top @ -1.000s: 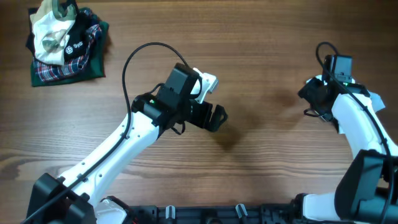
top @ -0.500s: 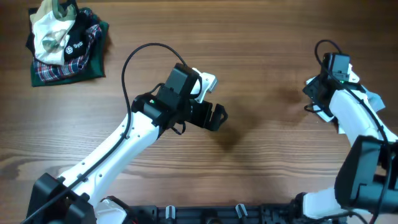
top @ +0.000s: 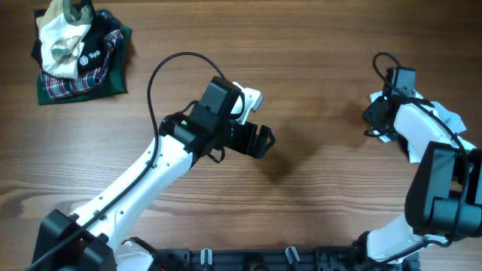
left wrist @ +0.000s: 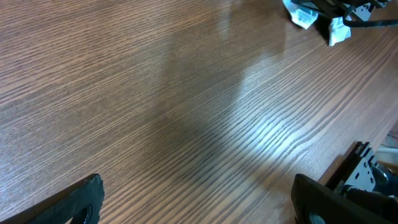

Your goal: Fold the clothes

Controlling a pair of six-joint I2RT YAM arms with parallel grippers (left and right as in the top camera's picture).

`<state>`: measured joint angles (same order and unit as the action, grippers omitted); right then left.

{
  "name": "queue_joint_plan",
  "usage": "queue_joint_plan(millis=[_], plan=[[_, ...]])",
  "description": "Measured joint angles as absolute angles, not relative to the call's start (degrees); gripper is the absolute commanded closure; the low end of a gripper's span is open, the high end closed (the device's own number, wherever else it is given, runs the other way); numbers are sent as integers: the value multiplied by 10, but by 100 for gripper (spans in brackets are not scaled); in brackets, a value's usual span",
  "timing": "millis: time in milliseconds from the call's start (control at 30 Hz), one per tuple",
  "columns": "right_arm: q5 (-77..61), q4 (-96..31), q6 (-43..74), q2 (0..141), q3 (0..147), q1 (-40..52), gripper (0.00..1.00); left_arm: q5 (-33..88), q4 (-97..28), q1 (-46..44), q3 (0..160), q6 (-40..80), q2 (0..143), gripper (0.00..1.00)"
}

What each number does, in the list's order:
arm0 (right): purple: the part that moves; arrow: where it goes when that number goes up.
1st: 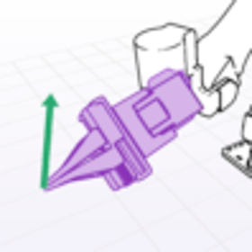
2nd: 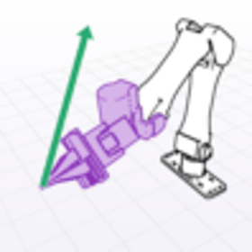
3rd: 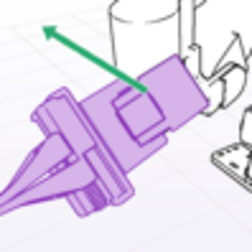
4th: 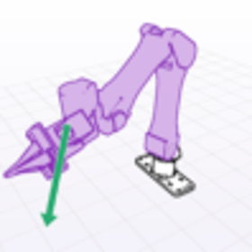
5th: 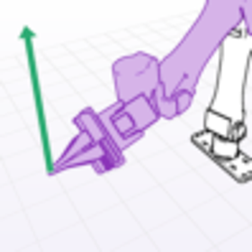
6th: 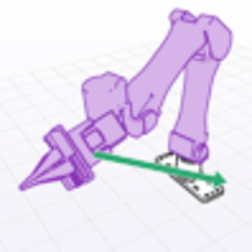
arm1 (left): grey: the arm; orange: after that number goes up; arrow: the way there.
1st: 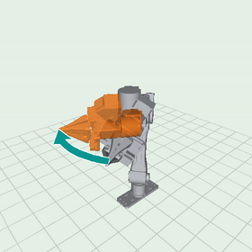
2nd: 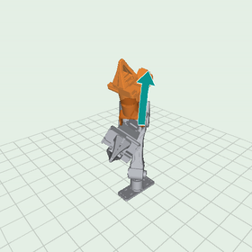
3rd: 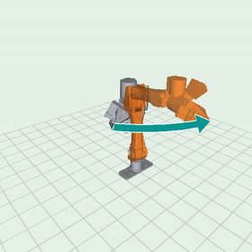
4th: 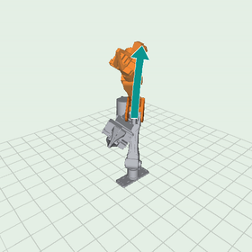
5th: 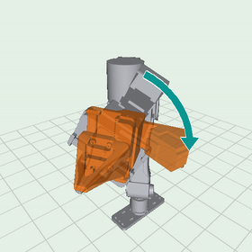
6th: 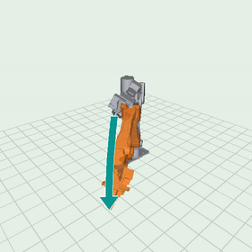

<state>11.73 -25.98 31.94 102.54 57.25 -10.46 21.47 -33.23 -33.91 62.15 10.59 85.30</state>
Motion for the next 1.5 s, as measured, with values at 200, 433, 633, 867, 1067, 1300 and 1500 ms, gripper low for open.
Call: queue_joint_plan(millis=[200,433,633,867,1067,1300,1500], plan=[[-146,-256,225,927,584,-103,96,207,-353,-277,622,106,831,3],[-287,-248,204,731,597,28,96,204,-381,-203,622,106,698,9],[-306,-217,243,682,598,95,96,264,-427,-203,622,110,687,8],[-399,-174,307,682,598,96,96,324,-331,-269,622,110,687,7],[-518,-92,351,664,598,96,96,329,-305,-277,622,110,701,8],[-604,-11,412,622,598,96,96,329,-279,-269,622,110,702,8],[-644,61,462,622,598,96,96,329,-256,-232,622,115,702,11]])
